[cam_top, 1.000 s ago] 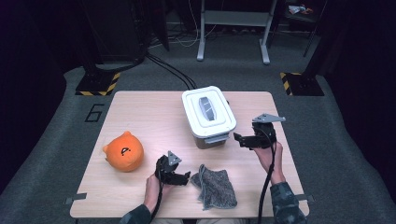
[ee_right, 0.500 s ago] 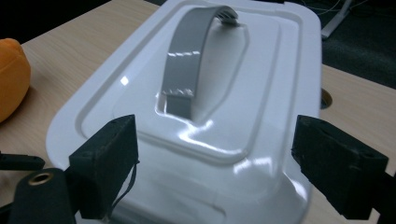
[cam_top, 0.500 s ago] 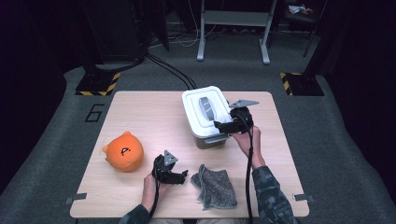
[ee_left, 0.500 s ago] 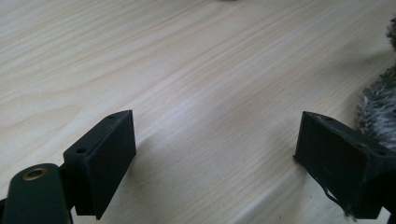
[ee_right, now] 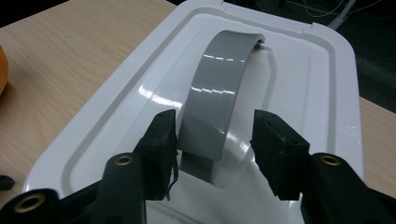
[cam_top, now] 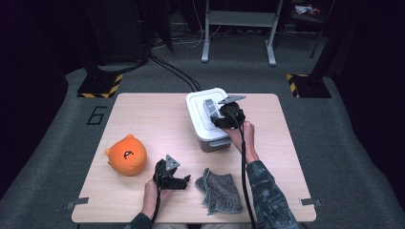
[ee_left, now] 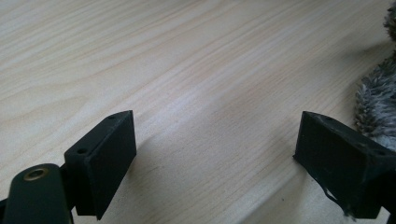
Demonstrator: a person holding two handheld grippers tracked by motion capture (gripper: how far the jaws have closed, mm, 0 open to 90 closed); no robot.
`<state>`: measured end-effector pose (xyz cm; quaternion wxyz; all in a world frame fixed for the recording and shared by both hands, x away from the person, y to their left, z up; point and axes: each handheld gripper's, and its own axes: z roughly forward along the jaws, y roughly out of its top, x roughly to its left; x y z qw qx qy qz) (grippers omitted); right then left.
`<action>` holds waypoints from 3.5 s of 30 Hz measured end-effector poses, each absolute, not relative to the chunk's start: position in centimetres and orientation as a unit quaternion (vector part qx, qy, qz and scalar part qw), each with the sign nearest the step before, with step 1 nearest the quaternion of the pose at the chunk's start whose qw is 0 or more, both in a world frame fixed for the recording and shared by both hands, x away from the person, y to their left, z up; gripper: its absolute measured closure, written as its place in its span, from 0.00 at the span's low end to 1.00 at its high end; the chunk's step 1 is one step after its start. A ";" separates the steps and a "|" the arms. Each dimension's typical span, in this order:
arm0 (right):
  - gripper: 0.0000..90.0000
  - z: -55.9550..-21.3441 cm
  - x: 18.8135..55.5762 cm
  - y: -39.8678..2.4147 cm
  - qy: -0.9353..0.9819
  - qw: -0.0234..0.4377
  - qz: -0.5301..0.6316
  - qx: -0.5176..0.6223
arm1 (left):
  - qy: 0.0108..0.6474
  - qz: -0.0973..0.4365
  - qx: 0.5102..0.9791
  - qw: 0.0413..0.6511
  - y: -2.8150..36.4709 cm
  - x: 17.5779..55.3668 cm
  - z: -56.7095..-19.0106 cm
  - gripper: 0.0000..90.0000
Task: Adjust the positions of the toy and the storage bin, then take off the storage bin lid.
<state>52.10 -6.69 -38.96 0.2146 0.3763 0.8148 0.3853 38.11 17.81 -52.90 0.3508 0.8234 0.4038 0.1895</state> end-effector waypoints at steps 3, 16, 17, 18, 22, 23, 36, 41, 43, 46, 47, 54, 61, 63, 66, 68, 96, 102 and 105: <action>0.68 -39.1 52.1 -5.8 0.819 0.215 0.370 0.383 | 0.404 0.189 0.823 0.351 17.8 38.1 -52.9 0.13; 0.71 -39.2 52.4 -6.7 0.824 0.214 0.370 0.372 | 0.405 0.193 0.822 0.351 17.8 38.1 -52.9 0.13; 0.72 -39.2 52.5 -6.9 0.825 0.213 0.371 0.368 | 0.405 0.193 0.822 0.351 17.8 38.1 -52.9 0.13; 0.72 -39.1 52.4 -6.9 0.824 0.209 0.371 0.374 | 0.405 0.193 0.822 0.351 17.8 38.1 -52.9 0.13; 0.73 -39.1 52.3 -7.5 0.825 0.194 0.377 0.374 | 0.405 0.193 0.822 0.351 17.8 38.1 -52.9 0.13; 0.73 -39.1 52.3 -7.6 0.824 0.186 0.380 0.376 | 0.405 0.193 0.822 0.351 17.8 38.1 -52.9 0.13; 0.55 -37.9 52.5 -6.5 0.828 0.241 0.346 0.369 | 0.405 0.191 0.823 0.350 17.8 38.1 -52.9 0.13; 0.68 -37.5 53.1 -5.5 0.830 0.256 0.339 0.362 | 0.404 0.192 0.823 0.350 17.8 38.1 -52.9 0.14; 0.68 -37.5 53.1 -5.2 0.832 0.262 0.333 0.357 | 0.404 0.191 0.823 0.350 17.8 38.1 -52.9 0.14; 0.69 -37.5 53.1 -5.3 0.832 0.259 0.334 0.360 | 0.404 0.191 0.823 0.350 17.8 38.1 -52.9 0.14; 0.70 -37.5 53.1 -5.4 0.831 0.255 0.337 0.363 | 0.404 0.191 0.823 0.350 17.8 38.1 -52.9 0.14; 0.74 -37.5 52.9 -5.8 0.831 0.232 0.354 0.362 | 0.404 0.191 0.823 0.350 17.8 38.1 -52.9 0.14; 0.74 -37.7 52.6 -6.1 0.824 0.210 0.376 0.367 | 0.404 0.191 0.823 0.349 17.8 38.1 -52.9 0.14; 0.74 -37.7 52.4 -6.1 0.825 0.207 0.377 0.367 | 0.404 0.191 0.824 0.349 17.8 38.1 -52.9 0.14; 0.74 -37.7 52.2 -6.1 0.825 0.205 0.376 0.367 | 0.404 0.191 0.823 0.349 17.8 38.1 -52.9 0.14; 0.74 -37.7 52.2 -6.2 0.826 0.210 0.379 0.362 | 0.404 0.192 0.823 0.349 17.8 38.1 -52.9 0.14; 0.74 -37.3 50.8 -6.1 0.823 0.230 0.388 0.345 | 0.402 0.195 0.824 0.349 17.8 38.0 -52.9 0.14; 0.74 -36.4 50.4 -6.2 0.818 0.232 0.394 0.349 | 0.404 0.194 0.823 0.350 17.8 38.0 -52.9 0.14; 0.74 -36.0 50.2 -6.4 0.816 0.236 0.397 0.348 | 0.403 0.193 0.824 0.349 17.8 38.1 -52.9 0.14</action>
